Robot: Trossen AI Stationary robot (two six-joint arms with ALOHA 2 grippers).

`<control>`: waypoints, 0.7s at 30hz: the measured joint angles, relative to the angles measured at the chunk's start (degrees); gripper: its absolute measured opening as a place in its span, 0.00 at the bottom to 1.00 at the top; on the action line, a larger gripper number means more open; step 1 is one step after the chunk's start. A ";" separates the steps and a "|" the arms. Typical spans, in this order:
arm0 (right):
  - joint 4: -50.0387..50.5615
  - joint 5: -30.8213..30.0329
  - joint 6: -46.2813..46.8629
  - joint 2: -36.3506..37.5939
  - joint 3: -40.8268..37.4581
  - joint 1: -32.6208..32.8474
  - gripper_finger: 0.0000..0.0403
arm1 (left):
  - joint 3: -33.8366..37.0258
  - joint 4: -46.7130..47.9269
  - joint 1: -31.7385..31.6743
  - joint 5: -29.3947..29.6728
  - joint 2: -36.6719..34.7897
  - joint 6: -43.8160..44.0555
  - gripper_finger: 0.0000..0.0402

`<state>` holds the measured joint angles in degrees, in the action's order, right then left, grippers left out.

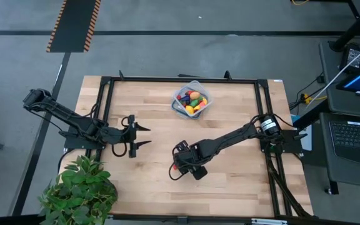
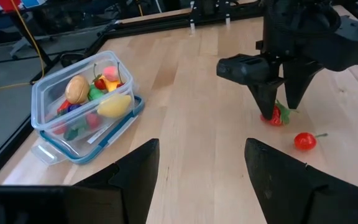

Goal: Pick and placing Produce into tupperware
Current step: Put the red strawberry into the transparent container

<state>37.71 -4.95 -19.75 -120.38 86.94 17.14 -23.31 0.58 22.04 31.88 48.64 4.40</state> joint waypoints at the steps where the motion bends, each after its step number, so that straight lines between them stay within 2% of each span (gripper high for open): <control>1: -0.06 0.47 0.27 -0.02 0.02 -0.08 0.59 | 0.00 0.00 0.00 0.00 0.00 0.00 0.57; 15: -0.06 0.72 0.20 -2.71 0.13 -0.08 0.59 | 0.00 0.35 0.00 0.00 0.00 0.00 0.57; 18: -0.08 0.74 0.20 -2.62 0.09 -0.08 0.56 | 0.00 0.34 0.00 0.00 0.00 0.00 0.57; 21: 0.25 0.87 0.20 -2.62 0.07 -0.06 0.49 | 0.00 0.31 0.00 0.00 -0.01 0.00 0.57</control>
<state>37.96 -4.08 -19.55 -123.00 87.00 17.08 -23.31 0.89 22.04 31.88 48.63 4.40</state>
